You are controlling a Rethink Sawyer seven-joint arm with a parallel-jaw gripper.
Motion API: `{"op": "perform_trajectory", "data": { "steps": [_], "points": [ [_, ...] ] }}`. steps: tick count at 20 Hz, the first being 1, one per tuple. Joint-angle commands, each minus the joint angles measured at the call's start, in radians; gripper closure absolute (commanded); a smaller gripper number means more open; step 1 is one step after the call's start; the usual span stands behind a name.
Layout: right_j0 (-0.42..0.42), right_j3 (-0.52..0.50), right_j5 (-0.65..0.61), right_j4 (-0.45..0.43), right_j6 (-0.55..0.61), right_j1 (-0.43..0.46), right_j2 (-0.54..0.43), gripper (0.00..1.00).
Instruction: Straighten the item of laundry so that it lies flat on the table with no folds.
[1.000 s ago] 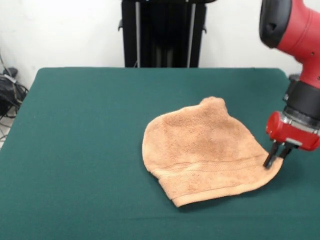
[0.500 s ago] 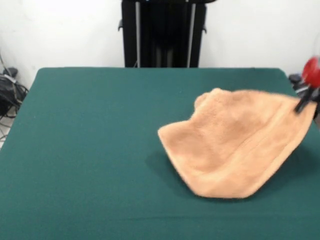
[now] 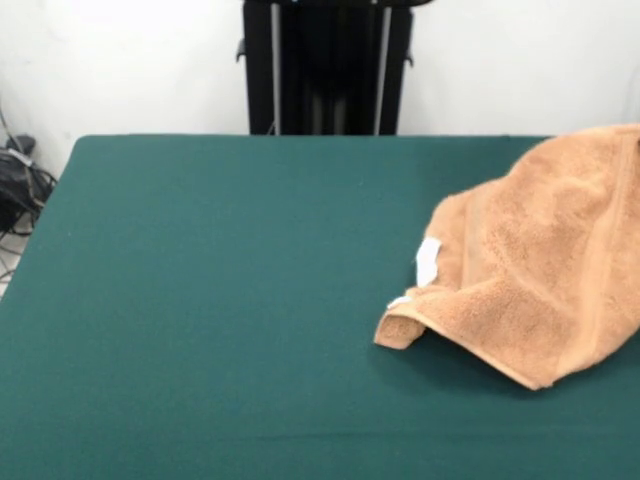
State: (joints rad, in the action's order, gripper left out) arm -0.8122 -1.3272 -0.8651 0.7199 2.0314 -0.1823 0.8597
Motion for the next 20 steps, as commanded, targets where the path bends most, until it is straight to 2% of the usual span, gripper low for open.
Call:
{"op": "perform_trajectory", "data": {
  "steps": [1, 6, 11, 16, 20],
  "points": [
    [0.013, 0.003, 0.014, -0.023, 0.313, 0.031, -0.071, 1.0],
    [0.01, -0.01, 0.031, -0.018, 0.317, 0.02, -0.086, 1.0],
    [0.018, -0.096, 0.152, 0.017, 0.267, -0.039, -0.143, 1.0],
    [0.015, -0.194, 0.16, 0.017, 0.22, -0.146, -0.157, 1.0],
    [0.069, -0.298, 0.176, -0.018, 0.103, -0.253, -0.176, 1.0]
  ]
}}
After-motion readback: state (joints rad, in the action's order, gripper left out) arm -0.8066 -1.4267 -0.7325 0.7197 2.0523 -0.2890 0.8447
